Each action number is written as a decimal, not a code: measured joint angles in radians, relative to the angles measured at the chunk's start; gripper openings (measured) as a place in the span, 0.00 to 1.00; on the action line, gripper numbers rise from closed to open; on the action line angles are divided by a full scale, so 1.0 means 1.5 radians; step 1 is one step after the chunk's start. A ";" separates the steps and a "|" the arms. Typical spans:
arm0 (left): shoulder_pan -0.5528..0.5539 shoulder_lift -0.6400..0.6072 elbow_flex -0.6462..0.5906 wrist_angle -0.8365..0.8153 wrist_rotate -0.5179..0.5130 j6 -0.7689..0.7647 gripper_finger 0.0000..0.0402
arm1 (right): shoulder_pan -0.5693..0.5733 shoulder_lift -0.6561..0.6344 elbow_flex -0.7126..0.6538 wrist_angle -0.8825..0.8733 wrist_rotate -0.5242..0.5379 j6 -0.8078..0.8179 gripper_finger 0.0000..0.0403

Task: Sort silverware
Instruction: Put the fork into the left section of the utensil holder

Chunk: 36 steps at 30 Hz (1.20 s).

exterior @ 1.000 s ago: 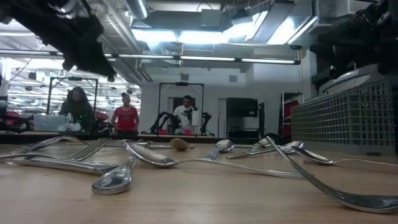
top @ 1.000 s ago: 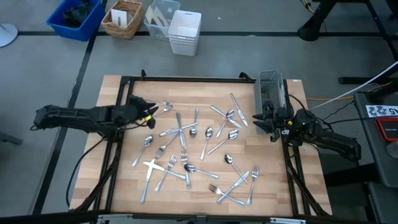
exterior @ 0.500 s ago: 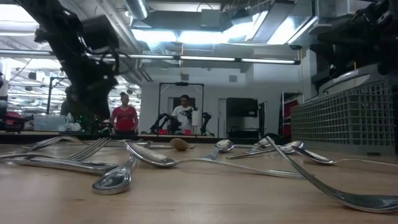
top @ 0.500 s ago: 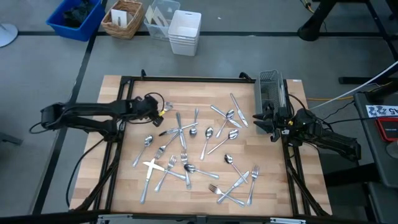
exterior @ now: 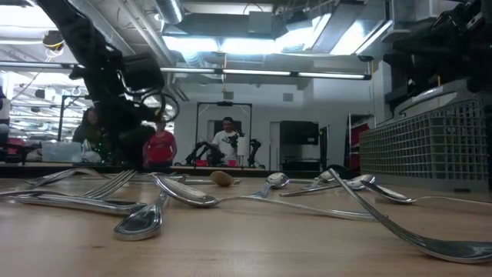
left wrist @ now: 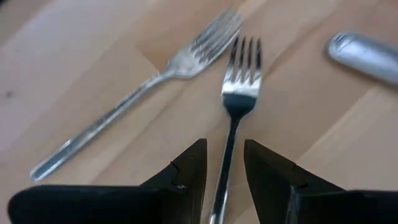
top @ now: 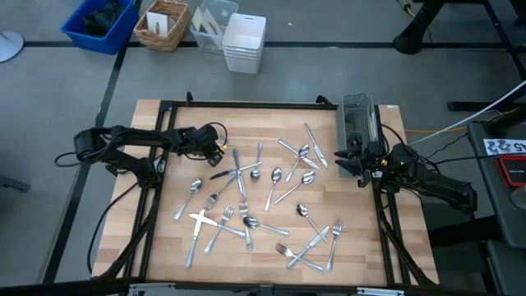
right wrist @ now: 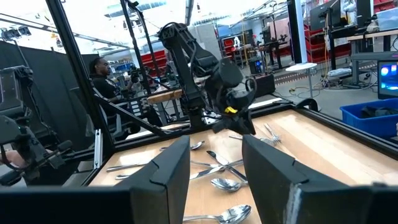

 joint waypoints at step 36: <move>0.029 0.071 0.018 0.078 0.076 -0.108 0.02 | 0.000 0.000 0.001 0.000 -0.013 0.000 0.37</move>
